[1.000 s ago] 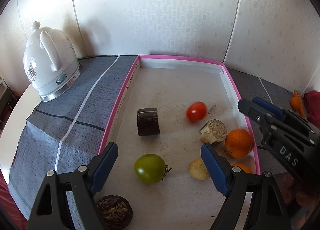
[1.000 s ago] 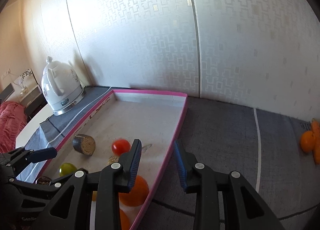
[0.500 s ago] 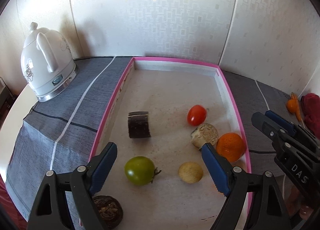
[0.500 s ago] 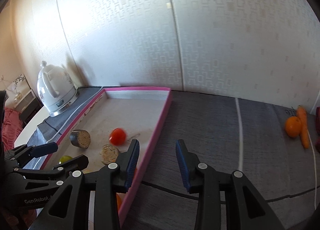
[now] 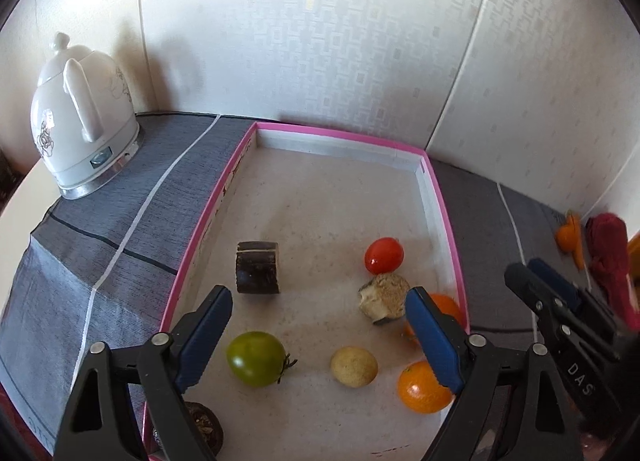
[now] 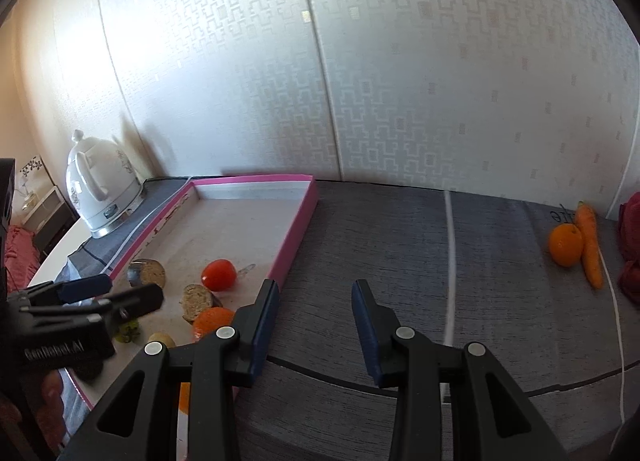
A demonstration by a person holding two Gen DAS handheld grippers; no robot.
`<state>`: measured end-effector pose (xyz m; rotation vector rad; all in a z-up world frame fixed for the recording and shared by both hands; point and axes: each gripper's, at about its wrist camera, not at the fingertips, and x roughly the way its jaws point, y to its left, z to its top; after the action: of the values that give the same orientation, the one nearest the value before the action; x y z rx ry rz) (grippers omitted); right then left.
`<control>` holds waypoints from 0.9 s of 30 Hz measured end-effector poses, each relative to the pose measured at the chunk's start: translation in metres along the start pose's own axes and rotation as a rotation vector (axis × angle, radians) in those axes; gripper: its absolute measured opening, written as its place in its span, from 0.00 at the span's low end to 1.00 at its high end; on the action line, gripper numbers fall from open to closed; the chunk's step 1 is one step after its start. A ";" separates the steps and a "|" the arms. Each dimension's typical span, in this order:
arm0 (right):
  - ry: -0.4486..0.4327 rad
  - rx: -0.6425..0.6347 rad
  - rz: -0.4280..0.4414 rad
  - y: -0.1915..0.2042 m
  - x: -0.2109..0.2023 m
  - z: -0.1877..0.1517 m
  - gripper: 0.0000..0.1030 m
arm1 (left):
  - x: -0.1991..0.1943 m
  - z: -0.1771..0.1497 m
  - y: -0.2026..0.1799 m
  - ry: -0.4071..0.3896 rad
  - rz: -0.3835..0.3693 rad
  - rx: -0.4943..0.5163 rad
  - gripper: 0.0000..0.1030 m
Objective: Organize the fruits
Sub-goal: 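Move the right tool to the carrot while left moves to the small orange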
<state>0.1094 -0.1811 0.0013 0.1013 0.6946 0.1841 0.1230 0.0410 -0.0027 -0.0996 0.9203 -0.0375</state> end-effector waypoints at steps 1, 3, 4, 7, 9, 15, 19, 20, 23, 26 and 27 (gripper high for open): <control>-0.002 0.005 -0.002 -0.003 -0.001 0.000 0.37 | 0.000 0.001 -0.001 0.001 -0.006 -0.009 0.88; -0.005 0.018 -0.011 -0.010 -0.003 0.001 0.37 | 0.001 0.004 -0.002 0.000 -0.010 -0.012 0.88; -0.007 0.023 -0.015 -0.013 -0.005 0.001 0.37 | 0.001 0.005 -0.004 -0.002 -0.011 -0.010 0.88; -0.010 0.040 -0.027 -0.022 -0.009 0.002 0.37 | 0.001 0.007 -0.012 -0.009 -0.017 -0.005 0.88; -0.011 0.053 -0.034 -0.028 -0.011 0.003 0.37 | 0.002 0.008 -0.017 -0.011 -0.020 -0.002 0.88; -0.009 0.064 -0.043 -0.037 -0.015 0.002 0.37 | 0.006 0.009 -0.032 -0.009 -0.033 0.009 0.88; -0.008 0.066 -0.046 -0.042 -0.016 0.002 0.37 | 0.006 0.009 -0.043 -0.008 -0.048 0.014 0.88; -0.008 0.067 -0.049 -0.043 -0.017 0.002 0.37 | 0.007 0.009 -0.045 -0.008 -0.051 0.017 0.88; -0.010 0.075 -0.058 -0.049 -0.018 0.002 0.37 | 0.008 0.009 -0.053 -0.008 -0.057 0.026 0.88; -0.015 0.098 -0.083 -0.060 -0.021 0.004 0.37 | 0.010 0.008 -0.060 -0.008 -0.059 0.035 0.89; -0.016 0.110 -0.098 -0.065 -0.022 0.005 0.37 | 0.010 0.007 -0.063 -0.007 -0.060 0.040 0.89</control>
<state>0.1045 -0.2494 0.0087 0.1733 0.6917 0.0507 0.1357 -0.0214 0.0000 -0.0901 0.9095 -0.1114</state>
